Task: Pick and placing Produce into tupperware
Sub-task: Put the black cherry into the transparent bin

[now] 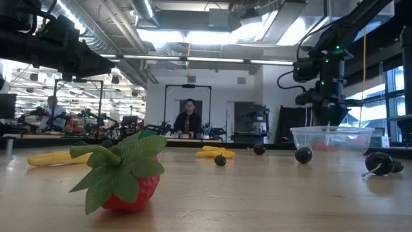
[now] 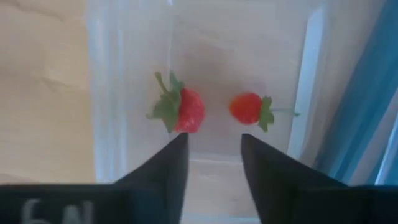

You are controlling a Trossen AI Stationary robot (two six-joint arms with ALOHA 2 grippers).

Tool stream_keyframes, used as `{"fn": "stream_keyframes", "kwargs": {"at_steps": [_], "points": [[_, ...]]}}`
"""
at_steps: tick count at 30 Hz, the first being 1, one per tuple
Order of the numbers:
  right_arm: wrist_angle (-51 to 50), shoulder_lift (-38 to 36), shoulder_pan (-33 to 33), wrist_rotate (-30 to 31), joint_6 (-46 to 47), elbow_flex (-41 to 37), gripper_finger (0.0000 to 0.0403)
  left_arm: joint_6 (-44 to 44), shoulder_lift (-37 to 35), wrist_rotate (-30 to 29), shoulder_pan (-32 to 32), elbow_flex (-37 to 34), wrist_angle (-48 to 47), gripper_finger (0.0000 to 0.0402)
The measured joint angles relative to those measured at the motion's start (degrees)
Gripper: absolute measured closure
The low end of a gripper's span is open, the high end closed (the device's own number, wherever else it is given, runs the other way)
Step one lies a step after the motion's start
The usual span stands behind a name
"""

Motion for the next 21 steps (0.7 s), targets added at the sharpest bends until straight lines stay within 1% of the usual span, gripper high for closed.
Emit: {"fn": "stream_keyframes", "kwargs": {"at_steps": [5,7,9,11,15,21], "points": [[-0.6,0.0,0.4,-0.4,-1.2,5.8,0.0186,0.0,0.0,0.0,0.0,0.0,0.0,0.0223],[-0.6,0.0,1.3,-1.3,-1.6,8.6,0.017,0.0,0.0,0.0,0.0,0.0,0.0,0.0223],[-0.3,0.0,2.9,-3.5,-3.0,11.1,0.0159,0.0,0.0,0.0,0.0,0.0,0.0,0.0223],[0.3,0.0,5.4,-4.6,-2.8,13.2,0.0154,0.0,0.0,0.0,0.0,0.0,0.0,0.0223],[3.7,0.0,12.0,-4.6,-2.3,15.5,0.0156,0.0,0.0,0.0,0.0,0.0,0.0,0.0223],[9.2,0.1,21.7,-4.7,0.8,15.0,0.0168,0.0,0.0,0.0,0.0,0.0,0.0,0.0223]]}}
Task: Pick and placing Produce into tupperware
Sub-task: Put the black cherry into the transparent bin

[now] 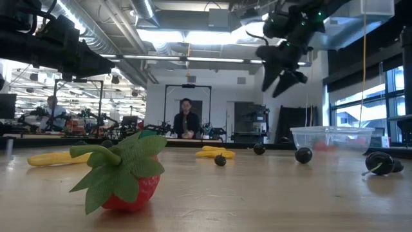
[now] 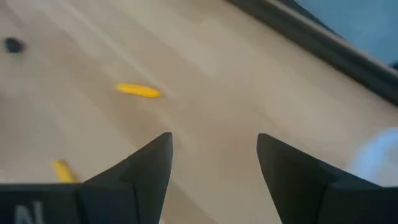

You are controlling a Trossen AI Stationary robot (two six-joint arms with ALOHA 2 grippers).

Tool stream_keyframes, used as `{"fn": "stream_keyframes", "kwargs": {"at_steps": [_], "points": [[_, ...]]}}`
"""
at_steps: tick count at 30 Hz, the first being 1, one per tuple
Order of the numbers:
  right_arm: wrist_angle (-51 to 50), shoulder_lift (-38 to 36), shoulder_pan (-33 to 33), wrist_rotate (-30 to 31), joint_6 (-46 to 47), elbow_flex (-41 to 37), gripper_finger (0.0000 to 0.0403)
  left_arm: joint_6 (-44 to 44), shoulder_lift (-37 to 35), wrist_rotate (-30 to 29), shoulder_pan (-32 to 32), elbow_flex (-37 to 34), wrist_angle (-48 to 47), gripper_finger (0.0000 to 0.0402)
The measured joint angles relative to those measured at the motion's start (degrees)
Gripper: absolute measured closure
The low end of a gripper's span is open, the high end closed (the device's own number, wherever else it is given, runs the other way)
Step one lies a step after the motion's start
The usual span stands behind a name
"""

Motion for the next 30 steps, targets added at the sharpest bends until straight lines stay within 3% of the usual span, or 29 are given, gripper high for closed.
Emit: {"fn": "stream_keyframes", "kwargs": {"at_steps": [18,30], "points": [[4.8,16.0,10.9,-0.7,2.3,-0.2,0.0198,0.0,0.0,0.0,0.0,0.0,0.0,0.0223],[7.1,22.1,13.6,-1.8,0.7,-0.2,0.0219,0.0,0.0,0.0,0.0,0.0,0.0,0.0223]]}}
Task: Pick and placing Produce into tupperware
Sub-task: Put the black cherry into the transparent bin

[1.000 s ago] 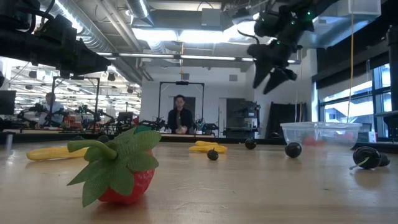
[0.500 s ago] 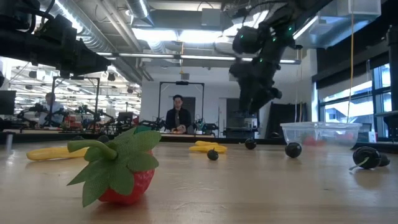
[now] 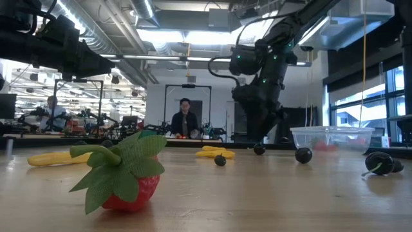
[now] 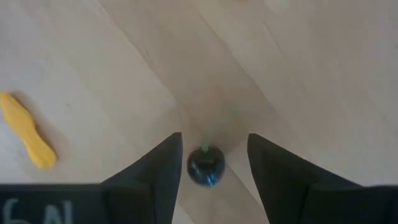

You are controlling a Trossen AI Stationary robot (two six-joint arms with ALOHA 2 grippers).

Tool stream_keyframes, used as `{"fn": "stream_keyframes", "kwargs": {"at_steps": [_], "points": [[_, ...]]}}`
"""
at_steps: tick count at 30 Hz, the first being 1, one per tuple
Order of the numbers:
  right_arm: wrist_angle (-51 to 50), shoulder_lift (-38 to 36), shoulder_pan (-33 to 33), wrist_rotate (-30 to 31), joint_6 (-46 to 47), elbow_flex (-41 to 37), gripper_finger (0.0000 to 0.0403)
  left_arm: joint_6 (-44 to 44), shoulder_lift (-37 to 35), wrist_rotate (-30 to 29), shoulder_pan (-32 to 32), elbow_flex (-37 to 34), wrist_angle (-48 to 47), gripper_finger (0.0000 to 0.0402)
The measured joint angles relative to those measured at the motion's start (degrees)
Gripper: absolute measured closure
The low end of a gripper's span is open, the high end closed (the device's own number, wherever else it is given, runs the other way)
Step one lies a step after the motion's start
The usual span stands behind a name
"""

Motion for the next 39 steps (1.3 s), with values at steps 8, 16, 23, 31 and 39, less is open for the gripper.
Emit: {"fn": "stream_keyframes", "kwargs": {"at_steps": [8,16,23,31,39], "points": [[1.9,2.8,0.0,0.2,-2.6,0.0,0.0227,0.0,0.0,0.0,0.0,0.0,0.0,0.0223],[2.8,5.3,0.0,0.7,-2.9,0.3,0.0227,0.0,0.0,0.0,0.0,0.0,0.0,0.0223],[2.7,5.6,-0.1,0.9,-3.0,0.3,0.027,0.0,0.0,0.0,0.0,0.0,0.0,0.0223],[1.6,6.0,-0.1,1.1,-6.0,1.7,0.0391,0.0,0.0,0.0,0.0,0.0,0.0,0.0223],[-8.2,5.7,-1.6,0.3,-8.8,8.7,0.0398,0.0,0.0,0.0,0.0,0.0,0.0,0.0223]]}}
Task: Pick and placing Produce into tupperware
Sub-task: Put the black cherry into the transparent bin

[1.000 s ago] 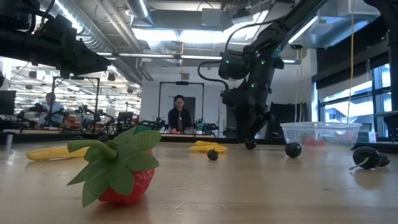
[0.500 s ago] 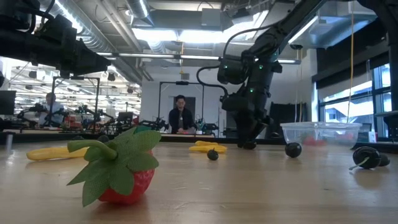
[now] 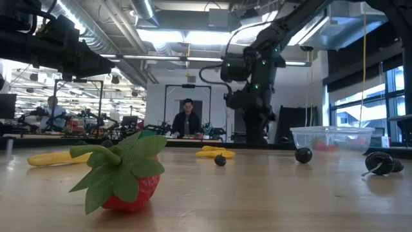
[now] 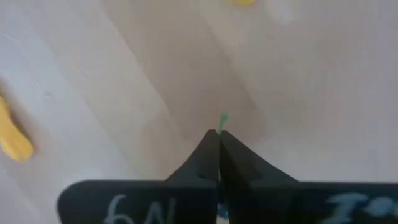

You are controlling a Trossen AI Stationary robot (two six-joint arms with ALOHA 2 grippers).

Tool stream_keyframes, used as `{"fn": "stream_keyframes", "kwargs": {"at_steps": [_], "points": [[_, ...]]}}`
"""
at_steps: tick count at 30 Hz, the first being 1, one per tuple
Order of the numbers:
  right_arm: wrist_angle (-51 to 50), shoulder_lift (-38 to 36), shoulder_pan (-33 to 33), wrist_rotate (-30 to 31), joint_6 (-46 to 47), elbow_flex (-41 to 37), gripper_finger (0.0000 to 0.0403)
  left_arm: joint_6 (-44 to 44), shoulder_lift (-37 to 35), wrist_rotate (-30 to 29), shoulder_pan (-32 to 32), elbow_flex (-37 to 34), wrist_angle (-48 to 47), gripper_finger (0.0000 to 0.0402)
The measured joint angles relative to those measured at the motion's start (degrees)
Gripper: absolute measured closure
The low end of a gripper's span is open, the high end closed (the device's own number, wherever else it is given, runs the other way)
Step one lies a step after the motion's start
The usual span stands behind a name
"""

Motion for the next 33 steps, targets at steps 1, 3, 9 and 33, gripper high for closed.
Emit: {"fn": "stream_keyframes", "kwargs": {"at_steps": [1,3,9,33], "points": [[-0.8,-0.7,-0.5,-0.1,-0.3,0.9,0.0399,0.0,0.0,0.0,0.0,0.0,0.0,0.0223],[-1.1,-2.5,-1.5,-1.7,-1.2,2.6,0.0399,0.0,0.0,0.0,0.0,0.0,0.0,0.0223],[-1.4,-12.6,-6.9,-3.4,-0.8,3.0,0.0401,0.0,0.0,0.0,0.0,0.0,0.0,0.0223],[10.4,-36.1,-33.1,2.8,7.3,-30.9,0.0403,0.0,0.0,0.0,0.0,0.0,0.0,0.0223]]}}
